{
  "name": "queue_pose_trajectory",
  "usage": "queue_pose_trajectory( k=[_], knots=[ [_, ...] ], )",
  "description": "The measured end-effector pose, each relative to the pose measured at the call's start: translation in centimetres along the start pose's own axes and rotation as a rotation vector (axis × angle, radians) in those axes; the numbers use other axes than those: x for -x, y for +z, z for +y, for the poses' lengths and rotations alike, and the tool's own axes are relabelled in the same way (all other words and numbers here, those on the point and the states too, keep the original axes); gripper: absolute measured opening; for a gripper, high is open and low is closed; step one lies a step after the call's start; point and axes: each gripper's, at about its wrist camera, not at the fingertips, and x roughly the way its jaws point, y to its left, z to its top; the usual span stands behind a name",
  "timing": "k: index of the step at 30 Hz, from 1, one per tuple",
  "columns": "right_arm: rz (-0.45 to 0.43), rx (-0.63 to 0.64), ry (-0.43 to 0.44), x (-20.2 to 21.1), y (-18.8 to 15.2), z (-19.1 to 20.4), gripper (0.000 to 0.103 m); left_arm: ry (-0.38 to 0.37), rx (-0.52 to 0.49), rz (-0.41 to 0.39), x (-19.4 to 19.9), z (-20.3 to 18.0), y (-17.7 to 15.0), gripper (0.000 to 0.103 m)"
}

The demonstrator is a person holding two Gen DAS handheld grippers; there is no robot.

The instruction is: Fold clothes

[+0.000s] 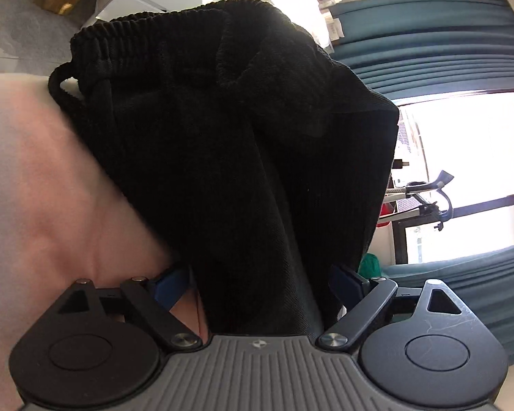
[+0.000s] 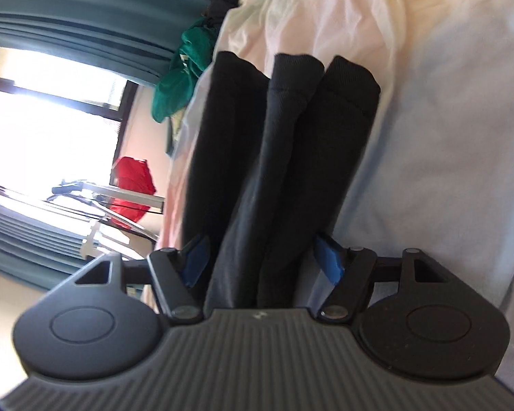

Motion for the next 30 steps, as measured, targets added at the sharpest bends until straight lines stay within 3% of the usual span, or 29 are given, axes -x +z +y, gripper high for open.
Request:
queue_pose_trajectory(
  k=[3, 4, 6, 7, 12, 16, 22, 27, 30],
  knots=[
    [-0.096, 0.04, 0.003, -0.9, 0.1, 1.0, 0.065, 0.068, -0.032, -0.095, -1.3, -1.0, -0.1, 0.064],
    [-0.125, 0.056, 0.0, -0.9, 0.1, 1.3, 0.059, 0.089, -0.041, -0.123, -1.6, -1.4, -0.1, 0.044],
    [-0.172, 0.083, -0.02, -0.5, -0.2, 1.7, 0.014, 0.098, -0.029, -0.145, -1.5, -1.6, 0.1, 0.028],
    [-0.196, 0.097, -0.03, -0.4, -0.3, 2.0, 0.014, 0.096, -0.019, -0.152, -1.3, -1.7, 0.3, 0.023],
    [-0.301, 0.126, -0.056, 1.4, -1.0, 3.2, 0.011, 0.071, -0.059, -0.163, 1.5, -2.9, 0.8, 0.015],
    [-0.307, 0.105, -0.037, 5.1, -1.4, 3.2, 0.011, 0.06, -0.049, -0.169, 4.5, -3.8, 0.6, 0.014],
    [-0.302, -0.016, -0.033, 12.3, -2.9, -0.1, 0.011, 0.065, 0.01, -0.11, 12.5, -2.5, 4.1, 0.013],
    [-0.273, -0.11, -0.042, 17.1, -5.6, -3.9, 0.011, 0.112, -0.041, -0.058, 20.0, 1.8, 5.1, 0.014],
    [-0.24, -0.189, -0.017, 18.8, -6.4, -6.1, 0.011, 0.073, -0.138, -0.029, 21.4, 5.4, 3.9, 0.015]
  ],
)
